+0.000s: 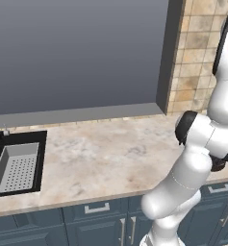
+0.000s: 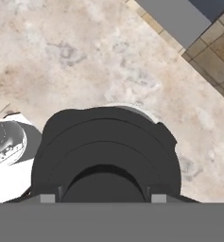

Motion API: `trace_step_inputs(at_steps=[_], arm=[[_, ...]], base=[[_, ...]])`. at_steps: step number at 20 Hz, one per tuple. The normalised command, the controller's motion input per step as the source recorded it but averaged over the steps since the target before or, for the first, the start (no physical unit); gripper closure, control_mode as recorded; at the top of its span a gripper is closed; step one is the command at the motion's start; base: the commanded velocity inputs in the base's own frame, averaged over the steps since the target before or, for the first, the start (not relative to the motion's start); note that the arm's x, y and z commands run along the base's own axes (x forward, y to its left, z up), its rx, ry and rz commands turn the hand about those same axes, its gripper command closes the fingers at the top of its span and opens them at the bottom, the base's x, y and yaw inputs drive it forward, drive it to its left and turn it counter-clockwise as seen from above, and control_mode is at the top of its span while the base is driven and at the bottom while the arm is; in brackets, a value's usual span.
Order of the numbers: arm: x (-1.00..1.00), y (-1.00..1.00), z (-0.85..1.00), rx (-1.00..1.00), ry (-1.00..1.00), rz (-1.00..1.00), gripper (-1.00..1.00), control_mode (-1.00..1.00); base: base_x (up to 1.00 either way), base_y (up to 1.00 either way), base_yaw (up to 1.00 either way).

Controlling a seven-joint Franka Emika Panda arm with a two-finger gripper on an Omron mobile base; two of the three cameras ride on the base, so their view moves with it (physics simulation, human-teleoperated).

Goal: Grab the lime and lemon from the fridge, place them in the blender, close the lid, and turn on the blender to create a marinade.

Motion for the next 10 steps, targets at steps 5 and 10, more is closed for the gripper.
trace_step_inputs(at_steps=[5, 10], arm=[[0.0, 0.0, -0.25, 0.0, 0.0, 0.0, 1.0, -1.0], [0.0, 0.07, -0.18, 0.0, 0.0, 0.0, 1.0, -1.0]], base=[[0.0, 0.0, 0.0], [0.0, 0.0, 0.0]])
